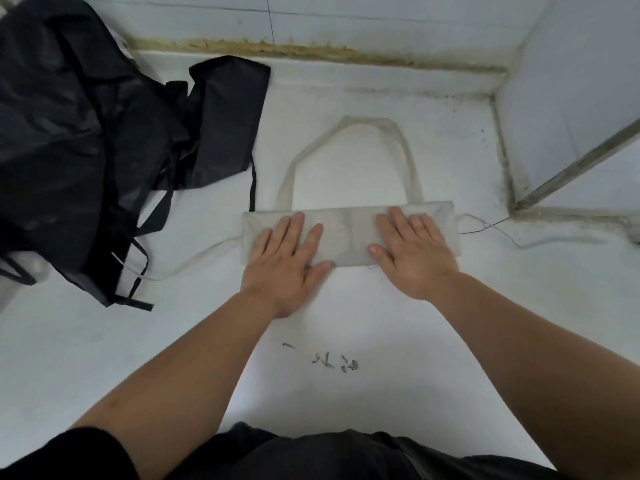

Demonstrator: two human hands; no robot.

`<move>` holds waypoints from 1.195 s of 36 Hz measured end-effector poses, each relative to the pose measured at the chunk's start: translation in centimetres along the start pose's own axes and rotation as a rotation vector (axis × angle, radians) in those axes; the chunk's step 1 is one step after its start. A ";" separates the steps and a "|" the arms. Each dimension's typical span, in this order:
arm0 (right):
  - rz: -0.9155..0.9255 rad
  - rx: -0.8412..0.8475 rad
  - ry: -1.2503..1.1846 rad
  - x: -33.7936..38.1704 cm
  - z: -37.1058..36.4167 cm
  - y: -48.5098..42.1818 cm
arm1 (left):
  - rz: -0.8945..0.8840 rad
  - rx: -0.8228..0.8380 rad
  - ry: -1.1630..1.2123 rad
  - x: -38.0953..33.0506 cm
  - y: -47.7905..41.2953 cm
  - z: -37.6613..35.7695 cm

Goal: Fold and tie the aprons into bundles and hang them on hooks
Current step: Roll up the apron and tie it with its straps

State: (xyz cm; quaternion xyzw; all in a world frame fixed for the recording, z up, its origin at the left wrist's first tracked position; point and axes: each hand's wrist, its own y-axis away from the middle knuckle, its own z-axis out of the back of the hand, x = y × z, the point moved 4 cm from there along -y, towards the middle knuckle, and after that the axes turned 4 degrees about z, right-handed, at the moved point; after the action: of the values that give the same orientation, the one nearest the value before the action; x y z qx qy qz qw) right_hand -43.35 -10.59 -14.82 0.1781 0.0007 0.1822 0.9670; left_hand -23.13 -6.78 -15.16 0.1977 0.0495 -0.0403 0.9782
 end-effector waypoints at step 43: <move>-0.043 0.084 -0.046 -0.8 0.0 1.4 | 0.267 -0.599 0.581 -2.0 1.2 0.6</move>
State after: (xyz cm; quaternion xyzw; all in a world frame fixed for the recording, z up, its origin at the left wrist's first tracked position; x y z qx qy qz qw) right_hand -44.60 -9.62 -14.41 0.2225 -0.0102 0.1571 0.9621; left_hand -24.99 -5.83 -13.94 -0.0867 0.3061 0.1601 0.9344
